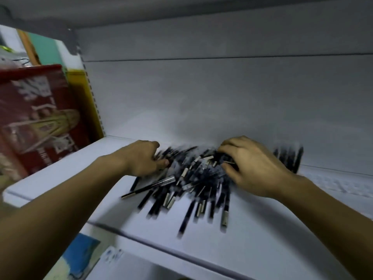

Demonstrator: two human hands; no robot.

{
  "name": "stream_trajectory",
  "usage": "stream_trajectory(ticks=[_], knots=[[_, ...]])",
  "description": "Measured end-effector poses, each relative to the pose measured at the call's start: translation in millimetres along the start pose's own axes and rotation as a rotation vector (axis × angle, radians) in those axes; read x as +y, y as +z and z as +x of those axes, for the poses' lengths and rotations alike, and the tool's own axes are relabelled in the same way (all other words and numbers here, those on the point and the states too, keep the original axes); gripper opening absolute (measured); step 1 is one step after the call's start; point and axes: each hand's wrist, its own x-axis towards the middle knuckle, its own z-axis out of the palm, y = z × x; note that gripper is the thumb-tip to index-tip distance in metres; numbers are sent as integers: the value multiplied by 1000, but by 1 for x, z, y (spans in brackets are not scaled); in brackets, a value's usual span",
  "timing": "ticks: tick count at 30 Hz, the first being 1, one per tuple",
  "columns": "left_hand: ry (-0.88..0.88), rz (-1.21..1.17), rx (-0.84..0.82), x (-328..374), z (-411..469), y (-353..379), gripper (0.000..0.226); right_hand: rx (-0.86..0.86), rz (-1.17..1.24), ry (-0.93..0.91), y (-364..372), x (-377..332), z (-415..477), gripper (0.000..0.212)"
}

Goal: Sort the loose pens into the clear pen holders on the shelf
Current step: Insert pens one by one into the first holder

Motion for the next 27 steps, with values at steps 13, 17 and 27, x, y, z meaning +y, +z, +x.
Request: stream_trajectory(ticks=[13, 17, 27], knots=[[195, -59, -87, -8, -29, 26, 18, 19, 286, 69, 61, -23, -12, 34], [198, -93, 7, -11, -27, 23, 9, 12, 322, 47, 69, -25, -17, 35], [-362, -350, -41, -42, 43, 19, 19, 20, 367, 44, 77, -28, -13, 36]])
